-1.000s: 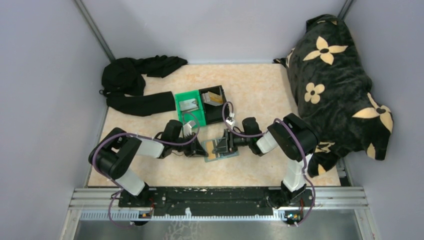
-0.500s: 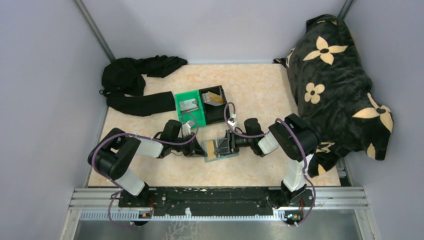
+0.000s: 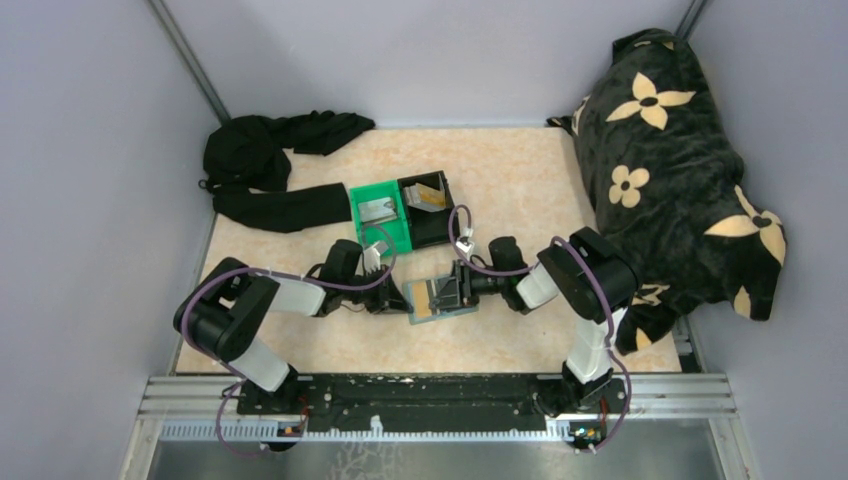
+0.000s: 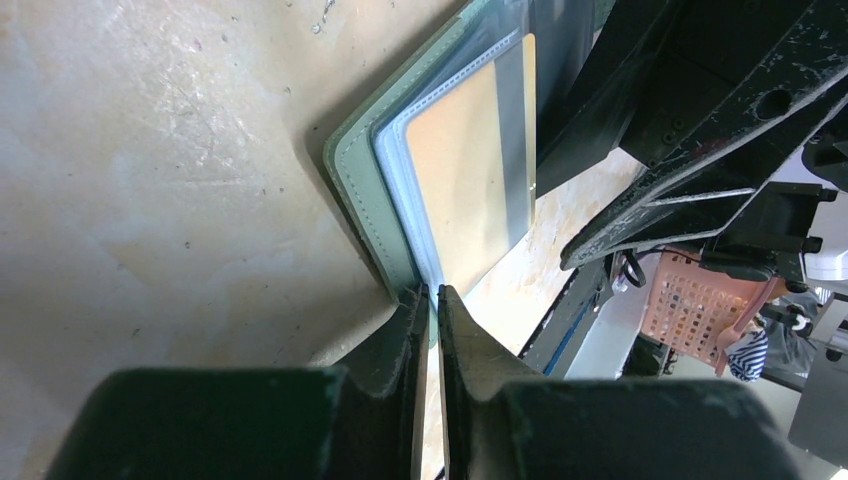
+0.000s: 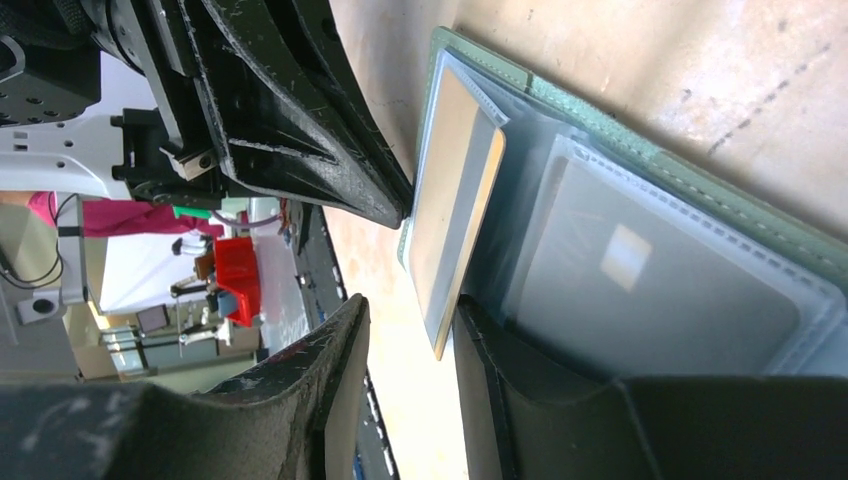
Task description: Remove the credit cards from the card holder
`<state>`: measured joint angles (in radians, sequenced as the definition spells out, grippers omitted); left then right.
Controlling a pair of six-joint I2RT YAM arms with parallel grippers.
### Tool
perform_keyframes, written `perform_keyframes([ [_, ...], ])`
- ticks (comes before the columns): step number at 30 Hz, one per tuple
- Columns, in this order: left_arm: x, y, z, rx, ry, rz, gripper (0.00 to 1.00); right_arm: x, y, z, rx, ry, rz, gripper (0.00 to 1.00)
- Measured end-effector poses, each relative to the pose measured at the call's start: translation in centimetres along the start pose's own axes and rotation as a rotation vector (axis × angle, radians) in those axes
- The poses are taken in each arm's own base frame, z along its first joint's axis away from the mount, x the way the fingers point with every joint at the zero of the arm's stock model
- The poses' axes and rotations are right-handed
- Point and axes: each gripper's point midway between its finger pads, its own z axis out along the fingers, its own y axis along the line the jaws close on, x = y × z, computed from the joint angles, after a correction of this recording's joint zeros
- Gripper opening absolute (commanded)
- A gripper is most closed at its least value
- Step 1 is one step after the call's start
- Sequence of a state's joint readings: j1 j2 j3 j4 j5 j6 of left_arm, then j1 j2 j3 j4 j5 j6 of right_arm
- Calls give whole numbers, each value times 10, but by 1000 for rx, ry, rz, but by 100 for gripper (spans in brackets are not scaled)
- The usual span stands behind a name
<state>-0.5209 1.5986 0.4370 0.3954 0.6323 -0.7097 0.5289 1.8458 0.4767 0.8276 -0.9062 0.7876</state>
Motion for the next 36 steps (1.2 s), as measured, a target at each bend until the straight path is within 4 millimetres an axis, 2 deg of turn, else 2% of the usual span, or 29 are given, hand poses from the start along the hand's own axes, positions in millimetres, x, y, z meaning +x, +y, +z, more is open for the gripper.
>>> perform_keyframes([
  [5, 0, 0, 0, 1, 1, 0, 14, 2, -2, -1, 6, -1, 7, 36],
  [7, 0, 0, 0, 3, 2, 0, 14, 2, -2, -1, 8, -1, 8, 32],
  [10, 0, 0, 1, 6, 4, -1, 14, 3, -4, -3, 15, -2, 13, 16],
  [13, 0, 0, 1, 9, 4, -1, 14, 3, -8, -3, 34, -3, 24, 5],
  [15, 0, 0, 1, 10, 4, -1, 14, 4, -10, -4, 42, -3, 30, 0],
  [18, 0, 0, 1, 11, 6, -2, 14, 5, -11, -4, 50, 2, 38, 1],
  [21, 0, 0, 1, 12, 6, -2, 14, 5, -11, -6, 55, 2, 37, 27],
  [23, 0, 0, 1, 14, 6, -2, 14, 5, -11, -7, 59, 1, 33, 36],
  [24, 0, 0, 1, 14, 6, -2, 14, 4, -9, -7, 55, 1, 29, 38],
  [29, 1, 0, 1, 19, 11, -2, 14, 1, -4, -8, 45, -5, 11, 38],
  [33, 1, 0, 2, 20, 11, -2, 14, 1, -5, -9, 46, -8, 10, 27],
  [36, 1, 0, 2, 20, 11, -2, 14, 1, -8, -10, 56, -14, 13, 24],
])
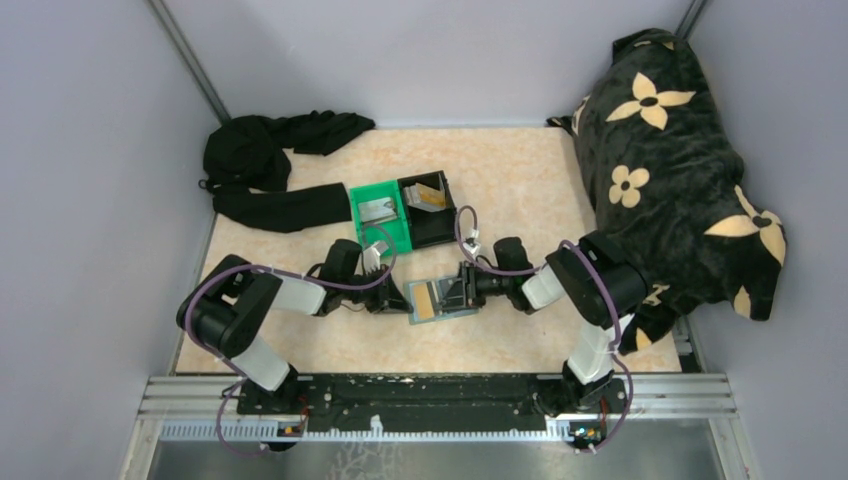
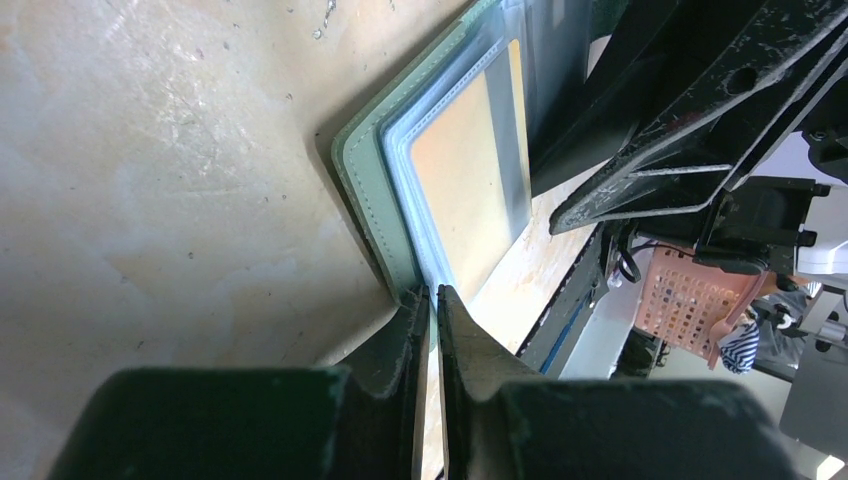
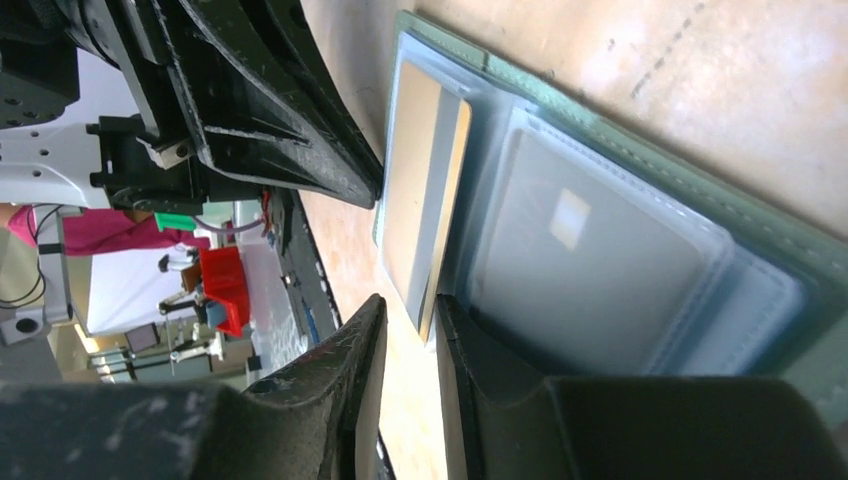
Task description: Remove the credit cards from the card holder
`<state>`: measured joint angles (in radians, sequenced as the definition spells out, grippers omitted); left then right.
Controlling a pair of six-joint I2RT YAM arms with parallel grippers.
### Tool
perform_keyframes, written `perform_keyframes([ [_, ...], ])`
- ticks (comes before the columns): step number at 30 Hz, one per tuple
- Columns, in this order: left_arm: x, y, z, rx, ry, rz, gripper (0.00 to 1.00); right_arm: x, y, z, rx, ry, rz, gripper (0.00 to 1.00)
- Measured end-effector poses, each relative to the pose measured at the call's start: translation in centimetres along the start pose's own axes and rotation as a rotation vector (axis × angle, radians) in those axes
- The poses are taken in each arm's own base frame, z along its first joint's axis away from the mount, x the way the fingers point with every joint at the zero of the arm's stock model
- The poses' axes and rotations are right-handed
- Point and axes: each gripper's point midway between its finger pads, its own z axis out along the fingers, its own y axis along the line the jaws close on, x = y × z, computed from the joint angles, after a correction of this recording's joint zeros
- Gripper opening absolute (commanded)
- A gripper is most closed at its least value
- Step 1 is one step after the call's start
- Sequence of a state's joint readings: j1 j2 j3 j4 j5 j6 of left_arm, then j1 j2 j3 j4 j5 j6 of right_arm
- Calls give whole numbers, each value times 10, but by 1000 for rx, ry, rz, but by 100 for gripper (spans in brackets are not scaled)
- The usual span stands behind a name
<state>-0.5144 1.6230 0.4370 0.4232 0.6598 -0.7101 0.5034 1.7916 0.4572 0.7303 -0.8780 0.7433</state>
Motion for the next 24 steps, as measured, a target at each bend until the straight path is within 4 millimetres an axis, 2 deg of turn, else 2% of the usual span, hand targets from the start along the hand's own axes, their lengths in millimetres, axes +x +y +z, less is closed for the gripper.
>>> perform_keyframes([
  [7, 1, 0, 0, 3, 3, 0, 14, 0, -6, -4, 13, -10, 19, 11],
  [10, 1, 0, 0, 5, 5, 0, 14, -1, -6, -5, 15, -12, 21, 0],
  [16, 1, 0, 0, 7, 6, 0, 14, -1, -7, -5, 16, -13, 22, 0],
  [21, 1, 0, 1, 10, 8, -1, 14, -1, -7, -5, 18, -13, 23, 45],
  [24, 1, 0, 1, 12, 9, -1, 14, -3, 0, -6, 4, -12, 5, 54],
])
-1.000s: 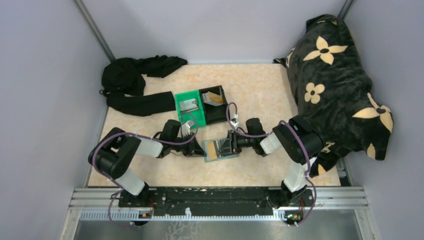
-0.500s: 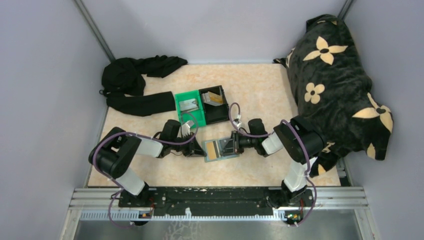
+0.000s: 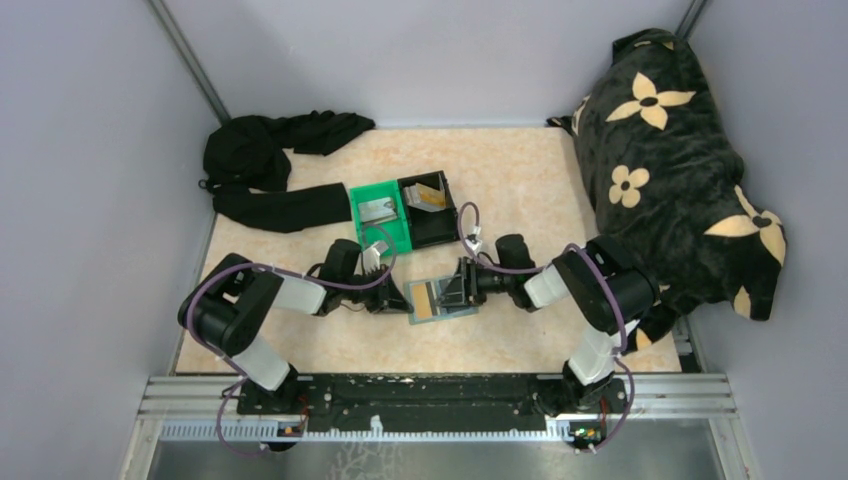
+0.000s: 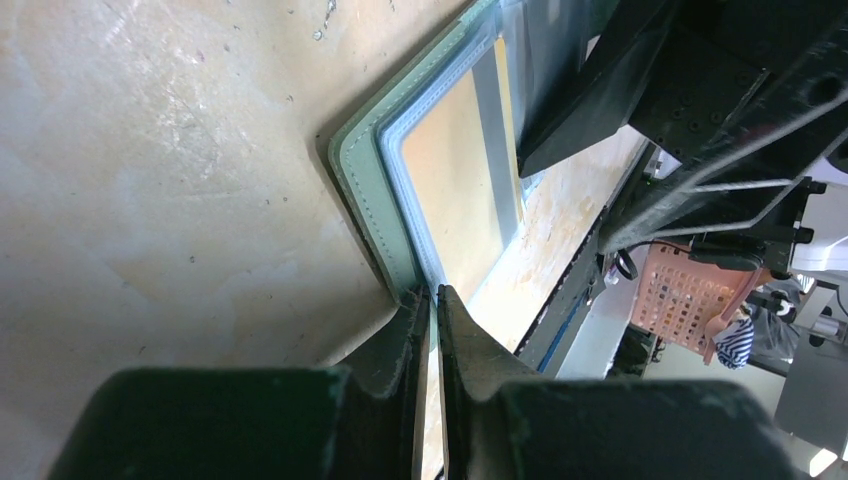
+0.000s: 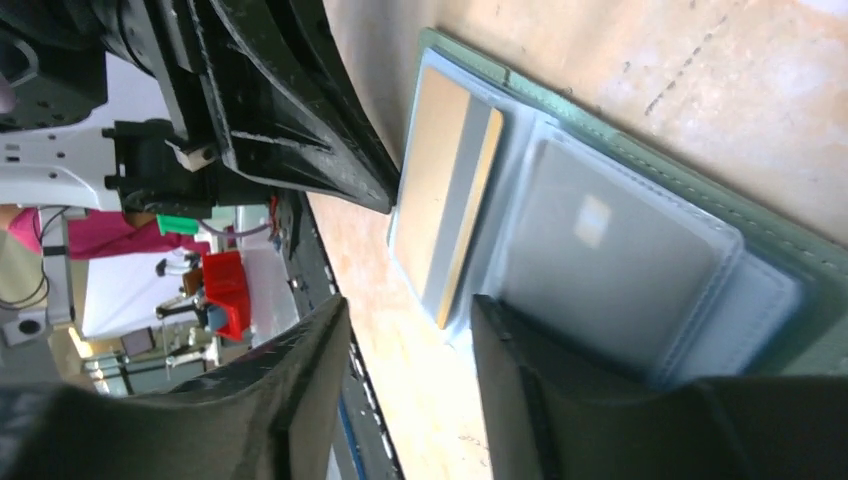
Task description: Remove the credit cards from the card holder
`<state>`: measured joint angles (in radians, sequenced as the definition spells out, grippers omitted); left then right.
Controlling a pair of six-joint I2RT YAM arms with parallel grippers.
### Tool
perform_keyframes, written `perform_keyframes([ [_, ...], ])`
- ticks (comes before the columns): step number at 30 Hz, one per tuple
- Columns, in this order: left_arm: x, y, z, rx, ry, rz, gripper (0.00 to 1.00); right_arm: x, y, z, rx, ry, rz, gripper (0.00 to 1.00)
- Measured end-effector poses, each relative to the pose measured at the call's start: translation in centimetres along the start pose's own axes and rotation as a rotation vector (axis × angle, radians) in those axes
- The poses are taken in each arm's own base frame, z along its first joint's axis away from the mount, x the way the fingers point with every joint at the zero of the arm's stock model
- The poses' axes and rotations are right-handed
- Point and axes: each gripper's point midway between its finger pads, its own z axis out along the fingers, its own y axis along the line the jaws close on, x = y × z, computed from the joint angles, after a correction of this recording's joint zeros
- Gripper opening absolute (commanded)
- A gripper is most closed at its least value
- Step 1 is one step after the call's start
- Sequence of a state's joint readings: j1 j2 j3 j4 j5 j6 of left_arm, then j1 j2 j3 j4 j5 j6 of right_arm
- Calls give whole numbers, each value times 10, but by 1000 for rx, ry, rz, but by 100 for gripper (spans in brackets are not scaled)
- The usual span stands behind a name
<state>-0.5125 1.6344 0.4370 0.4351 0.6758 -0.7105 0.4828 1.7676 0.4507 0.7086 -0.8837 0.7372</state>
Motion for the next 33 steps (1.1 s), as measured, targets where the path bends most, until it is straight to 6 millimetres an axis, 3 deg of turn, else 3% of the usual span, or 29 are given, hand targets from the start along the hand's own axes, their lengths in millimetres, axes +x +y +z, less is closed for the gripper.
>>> perform_keyframes([
  [8, 0, 0, 0, 1, 1, 0, 13, -24, 2, 2, 149, -44, -132, 57],
  [22, 0, 0, 0, 3, 2, -2, 13, -19, 11, 22, 87, -22, -166, 57],
  [33, 1, 1, 0, 3, 3, -3, 13, -11, 23, 28, -79, -68, -34, 54],
])
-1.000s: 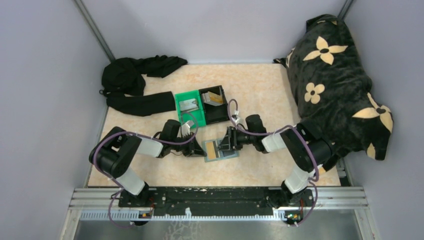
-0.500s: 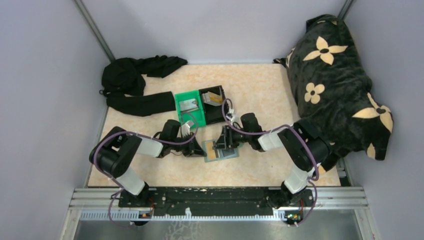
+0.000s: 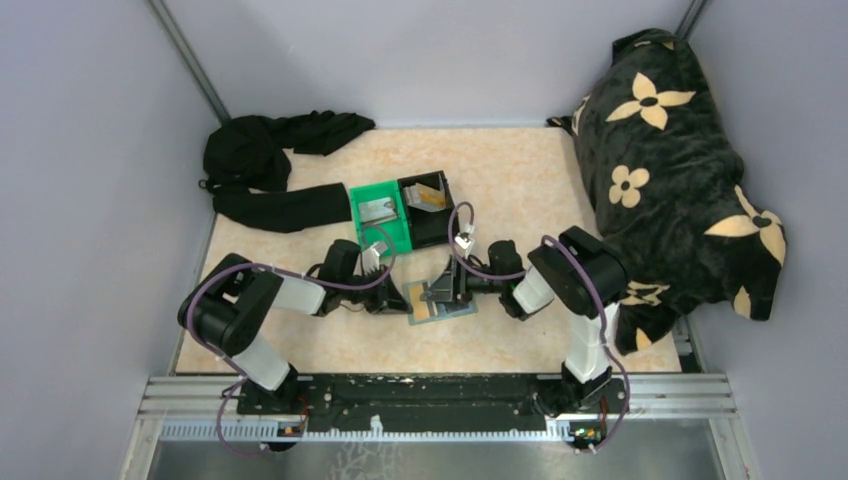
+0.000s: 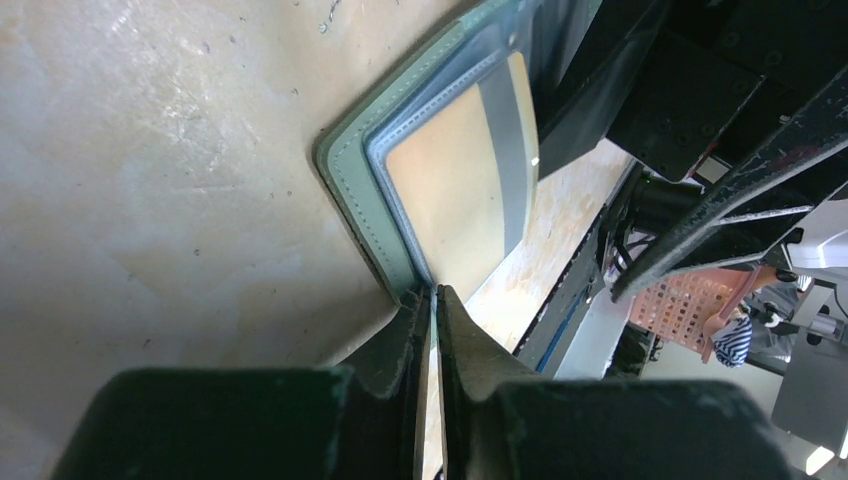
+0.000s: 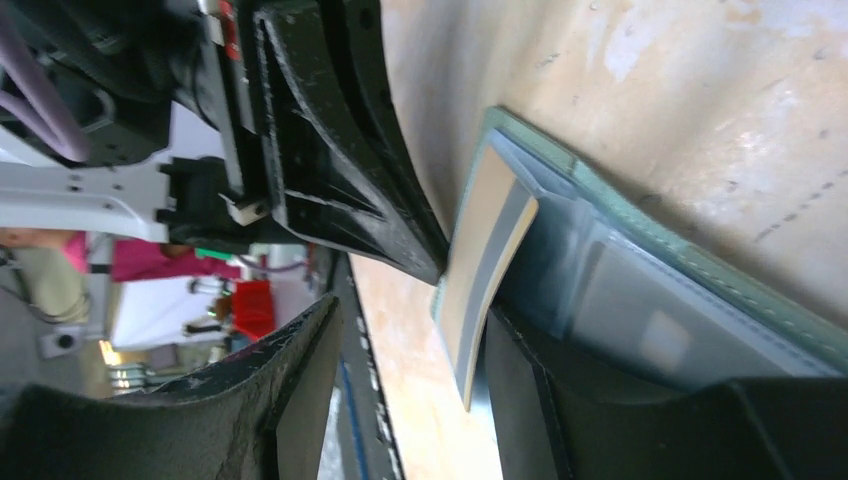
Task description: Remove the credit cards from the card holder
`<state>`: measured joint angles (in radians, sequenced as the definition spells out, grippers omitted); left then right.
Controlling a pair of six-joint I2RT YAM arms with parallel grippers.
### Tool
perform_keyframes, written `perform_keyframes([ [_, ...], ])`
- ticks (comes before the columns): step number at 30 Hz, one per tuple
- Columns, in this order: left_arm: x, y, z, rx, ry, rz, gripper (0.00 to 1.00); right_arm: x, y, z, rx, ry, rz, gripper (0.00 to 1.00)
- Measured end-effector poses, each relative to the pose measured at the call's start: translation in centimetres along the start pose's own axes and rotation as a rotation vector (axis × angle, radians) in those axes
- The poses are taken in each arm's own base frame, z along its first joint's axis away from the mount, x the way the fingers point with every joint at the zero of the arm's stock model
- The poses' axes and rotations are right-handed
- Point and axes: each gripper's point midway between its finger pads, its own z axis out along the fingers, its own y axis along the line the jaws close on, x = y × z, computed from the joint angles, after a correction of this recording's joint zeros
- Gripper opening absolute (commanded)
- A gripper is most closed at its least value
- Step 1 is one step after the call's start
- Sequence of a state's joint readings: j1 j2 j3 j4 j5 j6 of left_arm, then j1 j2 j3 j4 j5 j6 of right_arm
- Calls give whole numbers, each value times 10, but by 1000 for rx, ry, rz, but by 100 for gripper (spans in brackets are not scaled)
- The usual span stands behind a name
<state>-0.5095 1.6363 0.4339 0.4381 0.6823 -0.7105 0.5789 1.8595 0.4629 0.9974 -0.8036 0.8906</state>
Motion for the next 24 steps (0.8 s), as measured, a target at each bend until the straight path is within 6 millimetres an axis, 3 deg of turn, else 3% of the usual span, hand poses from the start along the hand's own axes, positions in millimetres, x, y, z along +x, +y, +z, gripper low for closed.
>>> perform_keyframes([
  [7, 1, 0, -1, 0, -1, 0, 13, 3, 12, 1, -121, -18, 92, 53],
  [24, 2, 0, -2, -2, -1, -1, 13, 13, 13, 19, -64, 63, 32, 54],
])
